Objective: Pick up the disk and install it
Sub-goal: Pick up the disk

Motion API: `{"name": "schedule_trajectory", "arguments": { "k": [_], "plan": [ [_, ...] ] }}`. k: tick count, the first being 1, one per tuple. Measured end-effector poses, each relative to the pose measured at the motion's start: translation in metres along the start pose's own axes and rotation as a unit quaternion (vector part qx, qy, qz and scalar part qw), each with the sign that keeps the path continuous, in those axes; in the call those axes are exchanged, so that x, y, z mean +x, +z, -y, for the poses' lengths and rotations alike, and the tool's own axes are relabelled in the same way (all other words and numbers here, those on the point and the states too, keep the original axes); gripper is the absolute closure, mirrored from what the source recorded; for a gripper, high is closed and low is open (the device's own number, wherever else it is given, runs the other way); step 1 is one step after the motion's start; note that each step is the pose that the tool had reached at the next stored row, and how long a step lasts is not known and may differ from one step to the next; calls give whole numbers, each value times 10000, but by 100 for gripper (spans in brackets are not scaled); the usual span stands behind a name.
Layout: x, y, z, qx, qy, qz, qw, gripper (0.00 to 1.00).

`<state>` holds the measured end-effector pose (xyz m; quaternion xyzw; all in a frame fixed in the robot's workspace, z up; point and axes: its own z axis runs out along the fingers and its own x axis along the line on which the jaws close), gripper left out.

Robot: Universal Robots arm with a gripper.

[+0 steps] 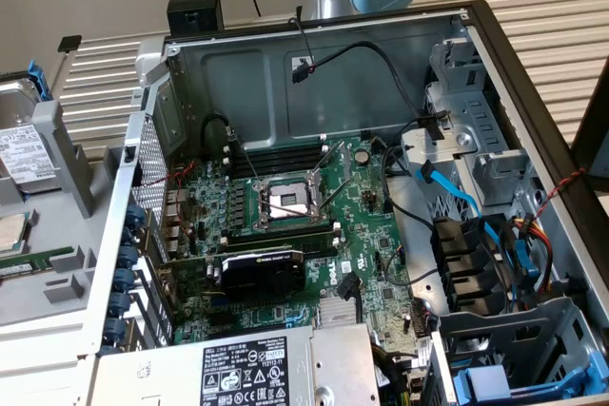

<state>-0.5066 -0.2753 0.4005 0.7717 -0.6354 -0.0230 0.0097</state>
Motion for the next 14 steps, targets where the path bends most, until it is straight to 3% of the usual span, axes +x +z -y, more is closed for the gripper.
{"name": "schedule_trajectory", "arguments": {
  "k": [7,9,11,12,14],
  "plan": [
    [-3,2,-11,0,1,0,10000,88],
    [-3,2,-11,0,0,0,10000,83],
    [-3,1,-11,0,0,0,10000,70],
    [-3,1,-11,0,0,0,10000,70],
    [-3,1,-11,0,0,0,10000,58]
  ]
}}
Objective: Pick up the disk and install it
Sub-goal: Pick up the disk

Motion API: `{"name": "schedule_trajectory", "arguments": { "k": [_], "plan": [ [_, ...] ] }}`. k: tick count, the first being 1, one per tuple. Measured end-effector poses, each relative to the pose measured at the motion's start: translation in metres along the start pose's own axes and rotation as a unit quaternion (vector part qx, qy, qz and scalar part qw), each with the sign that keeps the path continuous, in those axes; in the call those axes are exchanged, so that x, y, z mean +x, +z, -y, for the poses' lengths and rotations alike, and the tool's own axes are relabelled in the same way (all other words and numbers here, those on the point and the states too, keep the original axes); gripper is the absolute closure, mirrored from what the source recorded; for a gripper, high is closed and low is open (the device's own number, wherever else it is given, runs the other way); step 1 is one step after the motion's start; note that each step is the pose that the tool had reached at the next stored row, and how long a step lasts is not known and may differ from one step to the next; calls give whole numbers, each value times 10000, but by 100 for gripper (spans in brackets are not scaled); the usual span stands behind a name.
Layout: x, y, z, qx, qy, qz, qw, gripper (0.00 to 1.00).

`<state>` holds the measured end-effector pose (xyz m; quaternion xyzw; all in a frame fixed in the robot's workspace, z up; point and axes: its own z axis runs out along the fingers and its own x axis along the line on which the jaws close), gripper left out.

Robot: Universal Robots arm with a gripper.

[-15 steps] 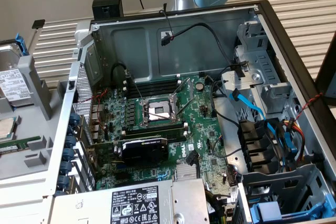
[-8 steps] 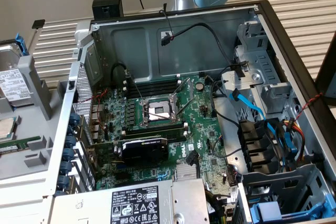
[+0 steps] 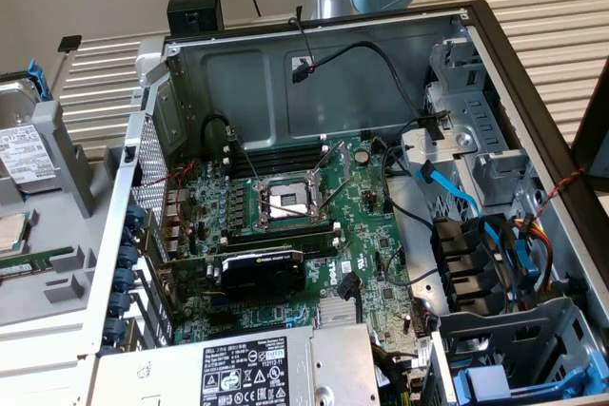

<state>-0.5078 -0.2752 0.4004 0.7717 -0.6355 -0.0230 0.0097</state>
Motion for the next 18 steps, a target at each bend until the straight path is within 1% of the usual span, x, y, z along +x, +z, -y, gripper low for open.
{"name": "schedule_trajectory", "arguments": {
  "k": [1,3,5,6,10,15,18],
  "plan": [
    [0,0,0,0,0,0,10000,58],
    [0,0,0,0,0,0,10000,46],
    [0,0,0,0,0,0,10000,46],
    [0,0,0,0,0,0,10000,40],
    [-1,13,-4,1,0,0,10000,40],
    [-8,61,-37,1,31,2,10000,40],
    [-9,89,-44,4,157,8,9999,40]
  ]
}}
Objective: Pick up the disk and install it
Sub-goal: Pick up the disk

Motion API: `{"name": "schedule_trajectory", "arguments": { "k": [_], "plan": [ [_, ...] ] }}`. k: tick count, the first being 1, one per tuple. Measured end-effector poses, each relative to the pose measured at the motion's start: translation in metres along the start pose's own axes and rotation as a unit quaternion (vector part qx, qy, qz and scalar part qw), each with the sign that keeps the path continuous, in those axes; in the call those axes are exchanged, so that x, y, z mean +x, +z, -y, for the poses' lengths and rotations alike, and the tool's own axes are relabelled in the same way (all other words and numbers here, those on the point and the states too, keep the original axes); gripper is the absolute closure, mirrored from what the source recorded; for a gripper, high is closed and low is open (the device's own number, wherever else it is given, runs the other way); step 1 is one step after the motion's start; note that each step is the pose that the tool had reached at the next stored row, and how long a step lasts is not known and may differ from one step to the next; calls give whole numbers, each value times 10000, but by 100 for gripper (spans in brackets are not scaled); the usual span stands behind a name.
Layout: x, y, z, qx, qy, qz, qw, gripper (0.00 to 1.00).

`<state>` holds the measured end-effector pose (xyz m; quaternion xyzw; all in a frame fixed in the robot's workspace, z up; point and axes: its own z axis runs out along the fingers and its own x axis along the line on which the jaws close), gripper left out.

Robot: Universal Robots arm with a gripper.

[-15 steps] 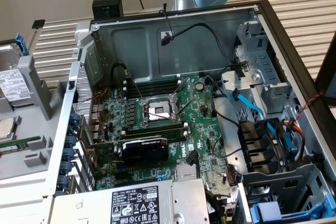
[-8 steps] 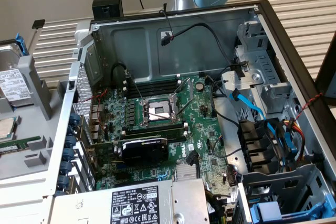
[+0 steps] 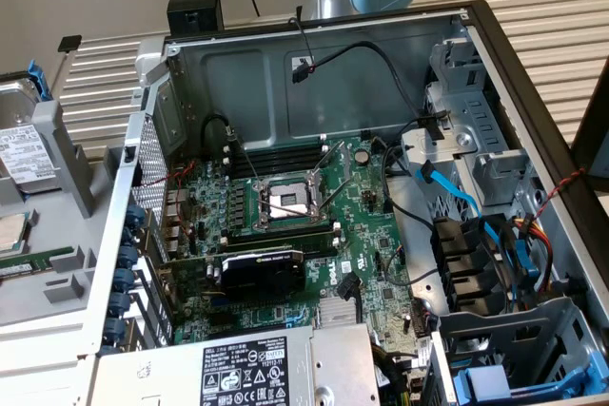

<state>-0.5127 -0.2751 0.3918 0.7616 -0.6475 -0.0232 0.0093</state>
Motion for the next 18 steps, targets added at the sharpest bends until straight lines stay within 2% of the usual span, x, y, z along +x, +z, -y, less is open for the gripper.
{"name": "schedule_trajectory", "arguments": {
  "k": [11,18],
  "plan": [
    [-2,139,-1,14,471,39,9989,40],
    [-2,216,3,12,575,48,9983,40]
  ]
}}
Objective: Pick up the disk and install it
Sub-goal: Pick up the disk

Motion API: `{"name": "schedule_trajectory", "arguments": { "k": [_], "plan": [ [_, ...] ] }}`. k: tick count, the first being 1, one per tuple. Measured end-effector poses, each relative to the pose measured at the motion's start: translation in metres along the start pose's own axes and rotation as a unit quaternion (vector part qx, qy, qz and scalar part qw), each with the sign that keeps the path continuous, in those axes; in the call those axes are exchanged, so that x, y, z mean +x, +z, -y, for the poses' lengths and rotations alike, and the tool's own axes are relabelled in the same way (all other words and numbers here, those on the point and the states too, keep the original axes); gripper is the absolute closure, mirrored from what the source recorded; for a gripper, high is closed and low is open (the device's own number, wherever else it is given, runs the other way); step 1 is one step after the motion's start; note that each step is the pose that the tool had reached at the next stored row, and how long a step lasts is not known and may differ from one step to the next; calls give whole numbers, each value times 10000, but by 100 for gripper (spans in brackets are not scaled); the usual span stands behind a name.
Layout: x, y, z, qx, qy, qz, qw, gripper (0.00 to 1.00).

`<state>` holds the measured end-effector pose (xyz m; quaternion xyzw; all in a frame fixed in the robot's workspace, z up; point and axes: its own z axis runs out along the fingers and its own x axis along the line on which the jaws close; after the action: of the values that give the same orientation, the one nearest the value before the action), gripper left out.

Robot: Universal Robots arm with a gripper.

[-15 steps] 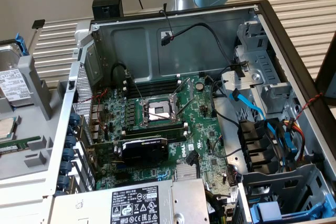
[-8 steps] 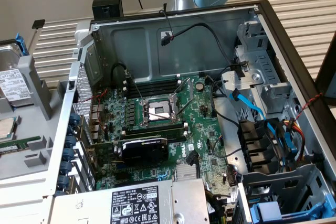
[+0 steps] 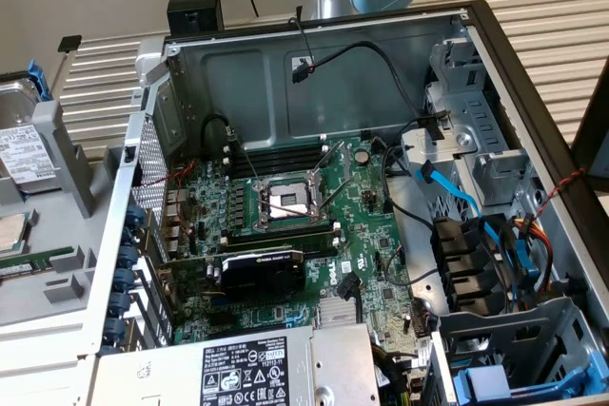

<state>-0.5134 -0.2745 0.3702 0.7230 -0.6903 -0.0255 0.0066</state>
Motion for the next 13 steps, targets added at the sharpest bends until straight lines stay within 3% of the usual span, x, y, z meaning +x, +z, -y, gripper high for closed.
{"name": "schedule_trajectory", "arguments": {
  "k": [13],
  "plan": [
    [-48,58,-2,-3,0,1,10000,40]
  ]
}}
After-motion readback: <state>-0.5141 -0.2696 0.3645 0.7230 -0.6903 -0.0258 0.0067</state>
